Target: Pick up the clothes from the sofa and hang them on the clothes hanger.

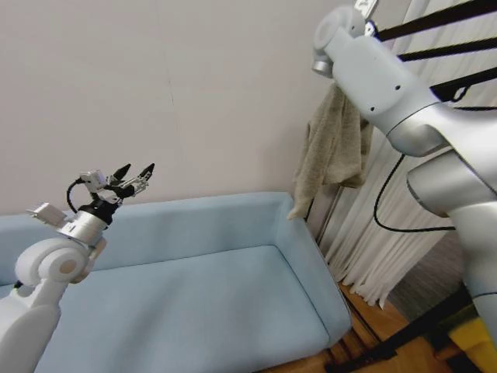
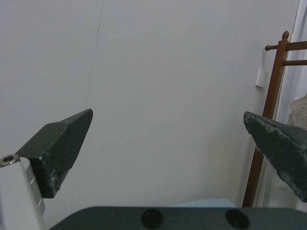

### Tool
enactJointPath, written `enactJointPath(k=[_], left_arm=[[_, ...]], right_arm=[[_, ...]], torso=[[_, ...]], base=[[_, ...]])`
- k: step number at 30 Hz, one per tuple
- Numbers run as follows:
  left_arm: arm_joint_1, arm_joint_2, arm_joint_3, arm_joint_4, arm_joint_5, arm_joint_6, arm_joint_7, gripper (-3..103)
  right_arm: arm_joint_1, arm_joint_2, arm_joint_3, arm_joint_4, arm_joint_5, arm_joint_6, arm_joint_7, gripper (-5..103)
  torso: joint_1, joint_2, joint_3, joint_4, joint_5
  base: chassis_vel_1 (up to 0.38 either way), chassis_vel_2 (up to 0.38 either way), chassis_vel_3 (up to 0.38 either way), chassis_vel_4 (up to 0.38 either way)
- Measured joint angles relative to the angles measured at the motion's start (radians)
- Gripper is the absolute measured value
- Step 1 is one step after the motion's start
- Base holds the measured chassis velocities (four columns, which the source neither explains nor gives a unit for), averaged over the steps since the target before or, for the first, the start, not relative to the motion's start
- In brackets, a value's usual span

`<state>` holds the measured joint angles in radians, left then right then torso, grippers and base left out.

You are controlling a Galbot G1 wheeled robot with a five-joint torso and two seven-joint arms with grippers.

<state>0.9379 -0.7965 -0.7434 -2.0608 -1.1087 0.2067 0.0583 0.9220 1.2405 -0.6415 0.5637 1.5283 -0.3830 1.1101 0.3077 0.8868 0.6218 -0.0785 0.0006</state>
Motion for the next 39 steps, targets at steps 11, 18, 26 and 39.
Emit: enactJointPath(k=[11, 18, 26, 39], left_arm=[[0.007, -0.025, 0.01, 0.01, 0.025, -0.001, 0.029, 100], [0.003, -0.036, 0.018, 0.023, 0.039, -0.001, 0.052, 100], [0.0, -0.047, 0.02, 0.027, 0.043, -0.001, 0.055, 100], [-0.008, -0.059, 0.029, 0.033, 0.044, 0.002, 0.059, 100]], right_arm=[[-0.004, -0.034, 0.004, -0.067, -0.068, -0.016, -0.118, 3], [0.006, -0.059, -0.005, -0.089, -0.096, -0.023, -0.146, 3], [-0.006, -0.084, -0.009, -0.09, -0.097, -0.029, -0.15, 3], [-0.038, -0.099, -0.006, -0.067, -0.097, -0.029, -0.142, 3]], torso=[[0.0, 0.0, 0.0, 0.0011, -0.0004], [0.0, 0.0, 0.0, 0.0004, -0.0004], [0.0, 0.0, 0.0, 0.0009, -0.0007], [0.0, 0.0, 0.0, 0.0006, -0.0006]], base=[[0.0, 0.0, 0.0, 0.0], [0.0, 0.0, 0.0, 0.0], [0.0, 0.0, 0.0, 0.0], [0.0, 0.0, 0.0, 0.0]])
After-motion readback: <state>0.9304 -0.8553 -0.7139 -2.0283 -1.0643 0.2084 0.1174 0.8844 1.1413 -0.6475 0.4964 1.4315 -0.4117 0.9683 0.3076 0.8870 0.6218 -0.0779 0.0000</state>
